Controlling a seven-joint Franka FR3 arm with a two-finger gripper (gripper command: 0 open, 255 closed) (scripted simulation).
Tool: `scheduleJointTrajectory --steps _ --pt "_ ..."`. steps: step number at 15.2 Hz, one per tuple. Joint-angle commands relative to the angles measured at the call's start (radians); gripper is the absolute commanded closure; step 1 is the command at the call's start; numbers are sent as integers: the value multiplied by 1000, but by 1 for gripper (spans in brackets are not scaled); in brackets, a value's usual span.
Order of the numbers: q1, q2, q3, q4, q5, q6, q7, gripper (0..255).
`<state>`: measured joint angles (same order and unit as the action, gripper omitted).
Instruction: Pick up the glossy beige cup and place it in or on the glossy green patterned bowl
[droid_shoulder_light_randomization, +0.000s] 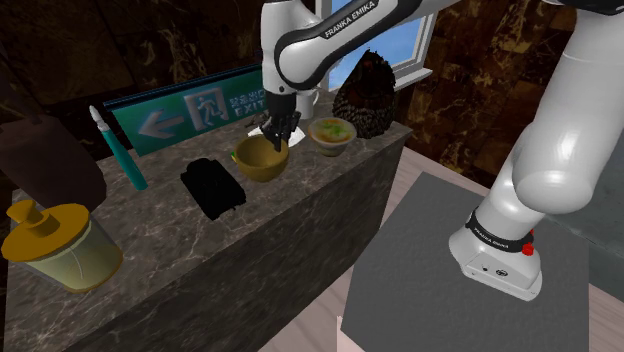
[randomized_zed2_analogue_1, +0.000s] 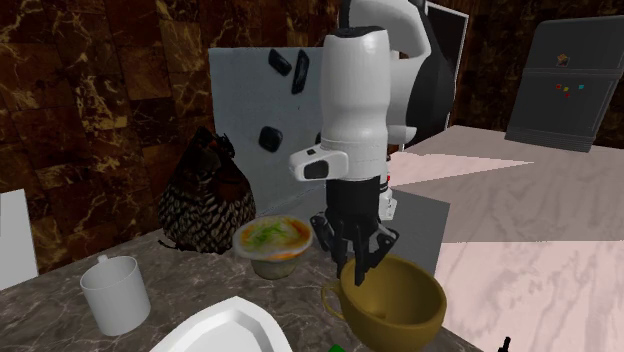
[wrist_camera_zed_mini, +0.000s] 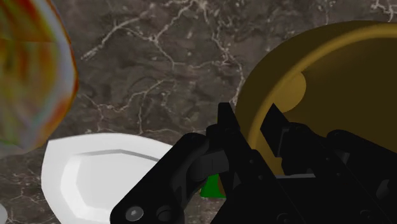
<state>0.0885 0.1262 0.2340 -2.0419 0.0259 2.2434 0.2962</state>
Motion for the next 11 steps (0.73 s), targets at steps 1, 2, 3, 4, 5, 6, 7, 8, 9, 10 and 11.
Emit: scheduleJointTrajectory --steps 1,2,3,4,5,6,7,8,9,10,11 --pt "-1 -12 0 15 3 -26 -2 255" --pt "-2 -18 0 22 4 -39 -3 255" --pt "-2 -23 0 29 6 -51 -3 255" --pt "-2 -29 0 37 7 -64 -4 255" --pt "-3 -34 0 44 8 -77 -4 255" --pt "-3 -39 0 52 9 -89 -4 255" --pt "-3 -43 0 61 10 -102 -4 255" --pt "-4 -48 0 69 11 -115 -5 255" --pt "-4 -52 0 77 12 -128 -5 255" --pt "-4 -56 0 86 13 -140 -5 255" --pt "-4 -60 0 95 14 -153 -5 255"
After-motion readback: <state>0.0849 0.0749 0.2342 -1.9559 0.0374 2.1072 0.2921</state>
